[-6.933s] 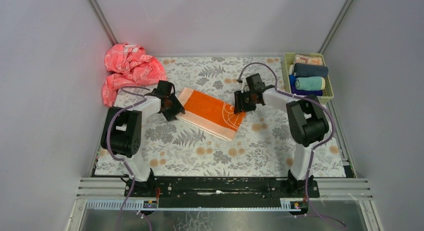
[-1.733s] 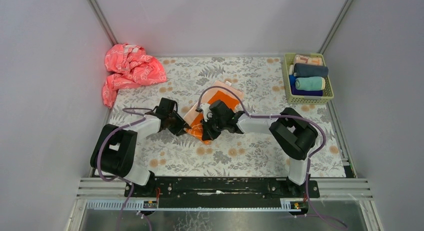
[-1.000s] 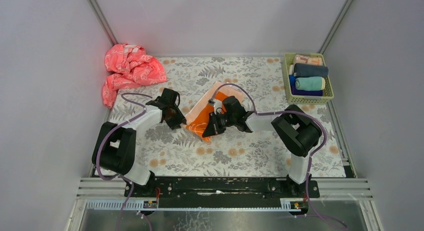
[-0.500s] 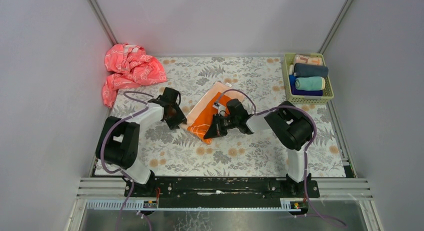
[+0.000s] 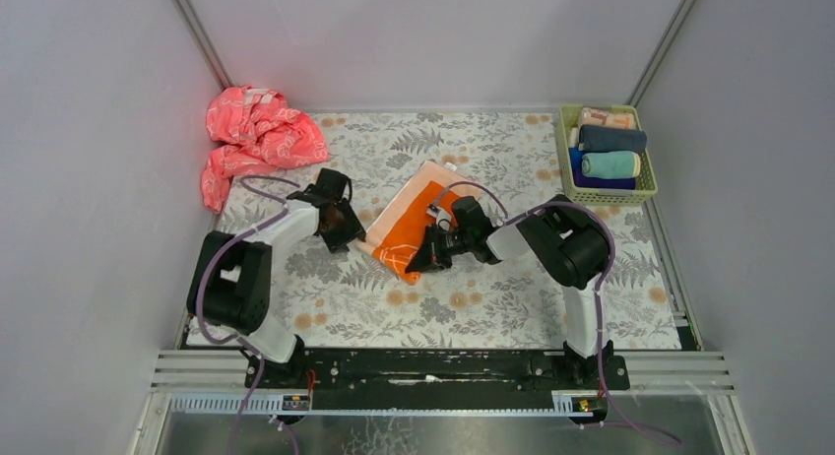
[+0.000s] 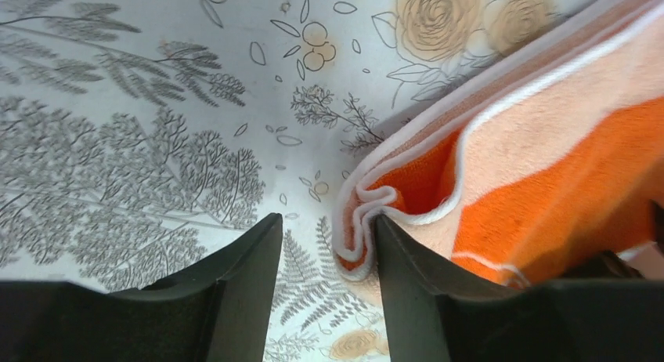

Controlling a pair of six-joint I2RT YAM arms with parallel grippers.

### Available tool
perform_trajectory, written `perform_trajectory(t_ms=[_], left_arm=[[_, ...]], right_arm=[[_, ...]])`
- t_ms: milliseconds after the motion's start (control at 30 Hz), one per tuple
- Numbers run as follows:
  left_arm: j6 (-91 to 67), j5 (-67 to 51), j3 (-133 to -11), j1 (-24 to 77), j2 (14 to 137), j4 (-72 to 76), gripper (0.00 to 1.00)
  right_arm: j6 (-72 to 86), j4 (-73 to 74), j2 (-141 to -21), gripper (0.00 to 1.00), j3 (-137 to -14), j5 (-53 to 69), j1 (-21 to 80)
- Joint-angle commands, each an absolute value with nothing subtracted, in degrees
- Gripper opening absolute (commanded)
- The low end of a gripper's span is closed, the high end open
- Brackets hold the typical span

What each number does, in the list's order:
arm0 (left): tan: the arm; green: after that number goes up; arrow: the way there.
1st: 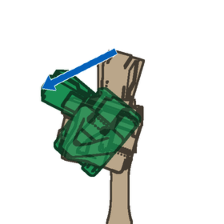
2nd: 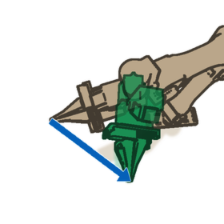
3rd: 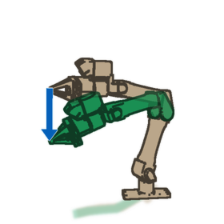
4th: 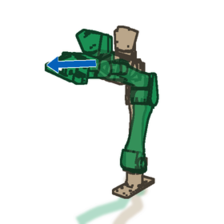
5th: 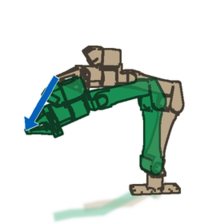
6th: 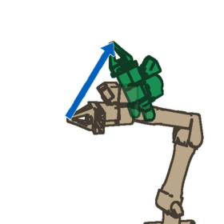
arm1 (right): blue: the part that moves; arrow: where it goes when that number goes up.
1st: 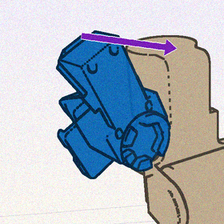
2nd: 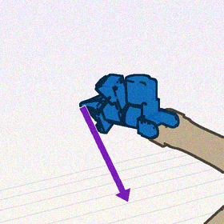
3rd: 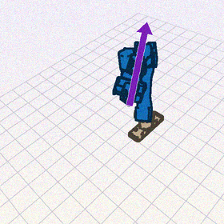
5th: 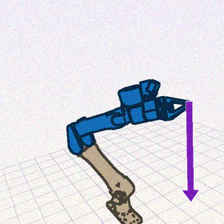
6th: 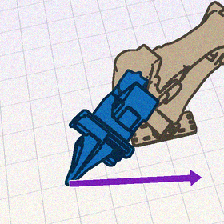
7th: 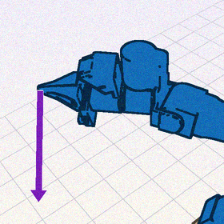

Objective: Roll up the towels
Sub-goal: Roll the towel at the center of the board.

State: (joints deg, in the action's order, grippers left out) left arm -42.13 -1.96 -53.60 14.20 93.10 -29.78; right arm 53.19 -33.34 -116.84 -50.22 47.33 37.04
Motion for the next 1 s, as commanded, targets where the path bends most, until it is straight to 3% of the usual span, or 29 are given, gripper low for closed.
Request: perform_trajectory(t_ms=[0, 533, 667, 867, 967], left_arm=[[-43.8, 0.4, -51.3, 12.7, 84.4, -29.1, 0.49], [-55.8, -19.9, -29.6, 8.9, 64.4, -10.0, 0.67], [-56.8, -22.0, -27.8, 9.1, 67.0, -3.7, 0.65], [-58.0, -23.6, -28.1, 9.3, 74.6, 3.5, 0.48], [-58.3, -23.5, -29.0, 9.5, 77.1, 5.6, 0.46]], right_arm=[[56.0, -31.3, -119.6, 0.00, -49.8, 48.9, 35.8], [56.6, -27.2, -122.1, 0.00, -51.6, 49.9, 34.7], [57.1, -27.3, -122.6, 0.00, -52.0, 50.2, 34.6], [57.0, -26.8, -122.3, 0.00, -52.7, 50.5, 34.6], [56.1, -25.1, -122.0, 0.01, -53.4, 50.2, 34.6]])
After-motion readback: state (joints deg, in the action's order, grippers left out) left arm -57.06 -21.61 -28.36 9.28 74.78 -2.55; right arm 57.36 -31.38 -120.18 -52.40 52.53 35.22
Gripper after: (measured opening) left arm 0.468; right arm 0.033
